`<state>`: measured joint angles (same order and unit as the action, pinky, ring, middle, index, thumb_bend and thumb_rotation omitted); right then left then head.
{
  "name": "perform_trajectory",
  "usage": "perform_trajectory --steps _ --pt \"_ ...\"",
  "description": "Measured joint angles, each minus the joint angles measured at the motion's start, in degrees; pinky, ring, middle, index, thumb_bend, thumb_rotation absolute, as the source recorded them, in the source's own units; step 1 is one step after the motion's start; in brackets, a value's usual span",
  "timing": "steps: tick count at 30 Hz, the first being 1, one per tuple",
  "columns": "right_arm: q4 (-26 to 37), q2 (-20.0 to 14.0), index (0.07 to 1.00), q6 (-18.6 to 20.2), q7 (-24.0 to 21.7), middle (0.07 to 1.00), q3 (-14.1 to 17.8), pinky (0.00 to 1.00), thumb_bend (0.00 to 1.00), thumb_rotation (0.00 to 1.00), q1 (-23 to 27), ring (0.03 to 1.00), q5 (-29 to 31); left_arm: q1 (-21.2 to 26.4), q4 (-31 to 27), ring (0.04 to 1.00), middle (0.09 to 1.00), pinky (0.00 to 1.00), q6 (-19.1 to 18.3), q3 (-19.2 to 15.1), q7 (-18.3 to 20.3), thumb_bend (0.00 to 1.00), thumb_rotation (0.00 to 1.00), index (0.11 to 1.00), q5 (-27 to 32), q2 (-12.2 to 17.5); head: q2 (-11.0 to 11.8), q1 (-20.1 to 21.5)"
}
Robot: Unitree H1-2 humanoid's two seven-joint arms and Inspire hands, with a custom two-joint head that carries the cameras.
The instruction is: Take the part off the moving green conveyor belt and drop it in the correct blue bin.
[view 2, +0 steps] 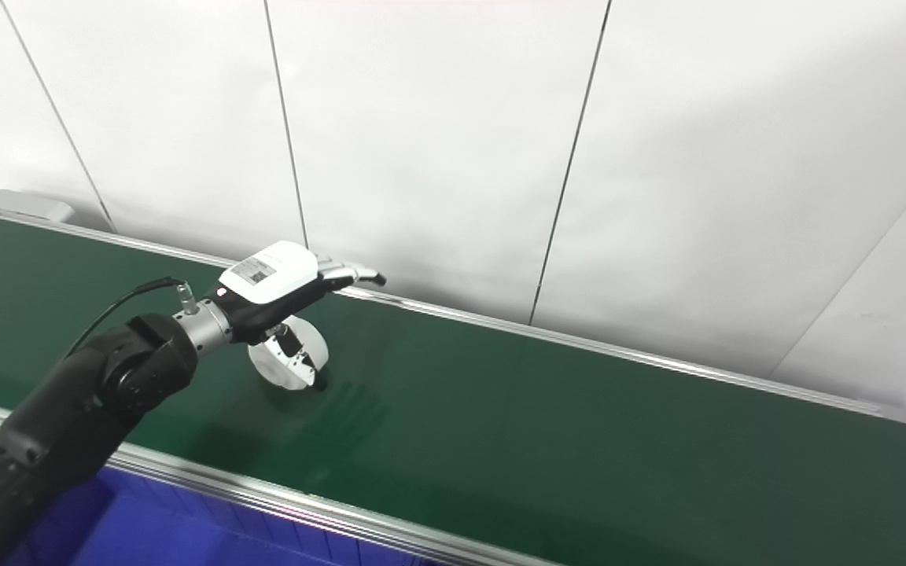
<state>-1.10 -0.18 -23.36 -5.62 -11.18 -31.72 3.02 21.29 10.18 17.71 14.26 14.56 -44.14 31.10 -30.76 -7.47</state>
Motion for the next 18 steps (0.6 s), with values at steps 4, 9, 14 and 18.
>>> perform_trajectory --steps 4,9,14,18 --pt "0.02 0.23 1.0 0.0 0.0 1.0 -0.07 1.0 0.6 0.9 -0.01 1.0 -0.08 1.76 5.18 0.864 0.883 0.84 0.2 2.4 0.1 1.0 0.23 0.874 -2.02 1.24 -0.18 0.26" --pt "0.15 0.37 1.0 0.0 -0.21 1.0 -0.21 1.0 0.59 0.89 -0.02 1.0 0.04 3.82 8.95 0.889 0.887 0.88 0.75 6.46 2.16 1.0 0.28 0.868 -3.79 1.48 -0.61 0.53" --pt "0.25 0.46 1.0 0.0 -0.24 1.0 -0.17 1.0 0.62 0.9 -0.25 1.0 0.08 6.32 8.78 0.878 0.88 0.87 -0.43 9.86 8.83 1.0 0.29 0.856 -4.0 1.69 -0.79 0.62" --pt "1.77 0.49 1.0 0.0 -0.2 1.0 -0.44 1.0 0.63 0.9 -0.66 1.0 0.05 7.0 9.4 0.745 0.754 0.73 0.04 11.91 5.38 1.0 0.12 0.743 -7.75 1.65 -1.14 0.97"
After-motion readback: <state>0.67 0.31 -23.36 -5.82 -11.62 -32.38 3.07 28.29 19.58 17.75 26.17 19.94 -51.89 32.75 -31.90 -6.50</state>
